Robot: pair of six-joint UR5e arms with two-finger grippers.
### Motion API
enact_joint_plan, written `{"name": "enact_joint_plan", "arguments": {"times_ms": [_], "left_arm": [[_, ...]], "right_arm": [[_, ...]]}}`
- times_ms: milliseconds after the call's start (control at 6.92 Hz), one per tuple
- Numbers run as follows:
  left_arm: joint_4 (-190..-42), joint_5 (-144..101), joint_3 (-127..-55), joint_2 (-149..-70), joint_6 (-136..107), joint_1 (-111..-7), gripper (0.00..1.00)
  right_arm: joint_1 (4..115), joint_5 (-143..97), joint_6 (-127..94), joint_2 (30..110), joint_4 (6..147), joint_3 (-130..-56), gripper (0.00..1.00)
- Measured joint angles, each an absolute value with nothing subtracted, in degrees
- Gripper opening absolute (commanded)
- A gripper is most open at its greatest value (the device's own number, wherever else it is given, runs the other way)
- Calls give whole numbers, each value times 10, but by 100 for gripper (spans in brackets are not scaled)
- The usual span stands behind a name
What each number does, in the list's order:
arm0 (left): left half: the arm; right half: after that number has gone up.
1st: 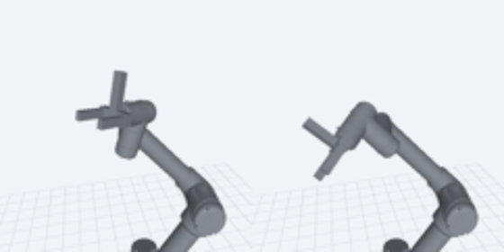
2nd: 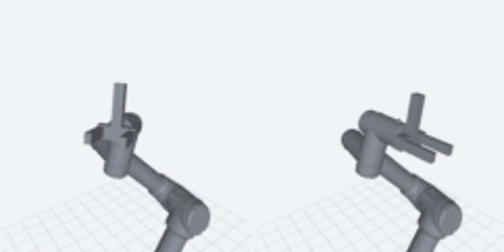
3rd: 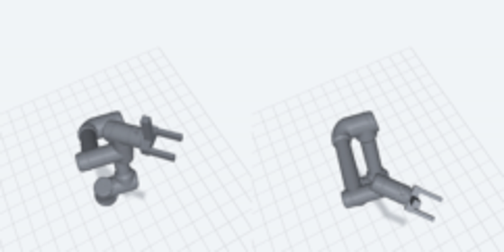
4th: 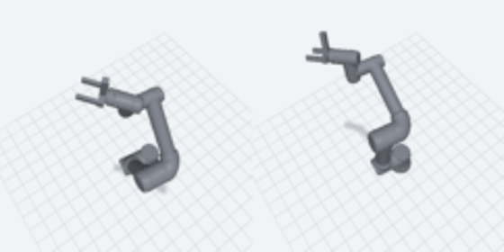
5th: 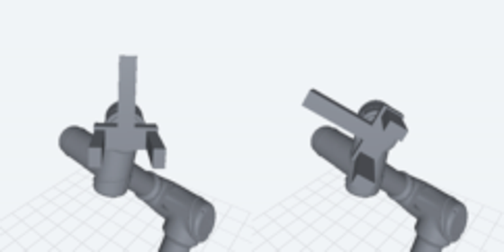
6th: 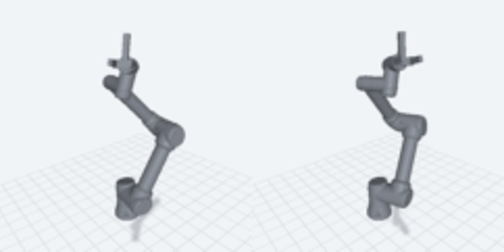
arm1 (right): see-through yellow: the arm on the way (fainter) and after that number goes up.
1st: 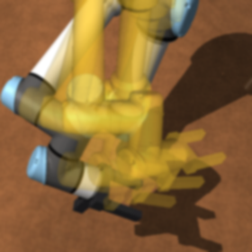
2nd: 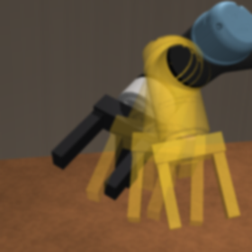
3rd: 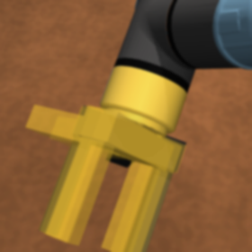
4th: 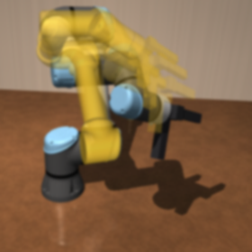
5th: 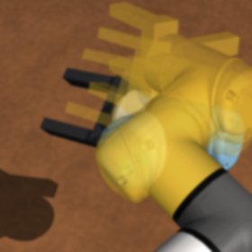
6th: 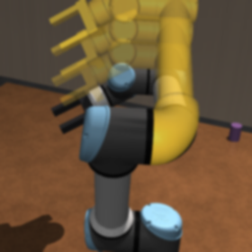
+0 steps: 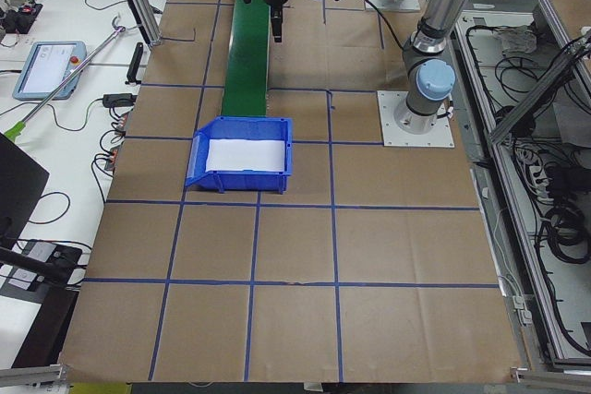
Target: Transport two buttons from left to right
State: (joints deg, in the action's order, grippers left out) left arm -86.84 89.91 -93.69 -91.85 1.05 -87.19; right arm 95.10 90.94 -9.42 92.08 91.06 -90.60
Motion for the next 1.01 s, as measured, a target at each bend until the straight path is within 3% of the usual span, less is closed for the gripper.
{"name": "enact_joint_plan", "arguments": {"times_ms": [1011], "left_arm": [[-868, 899, -937, -918, 11, -872, 100]], "right_arm": [[951, 904, -96, 915, 913, -906, 100]]}}
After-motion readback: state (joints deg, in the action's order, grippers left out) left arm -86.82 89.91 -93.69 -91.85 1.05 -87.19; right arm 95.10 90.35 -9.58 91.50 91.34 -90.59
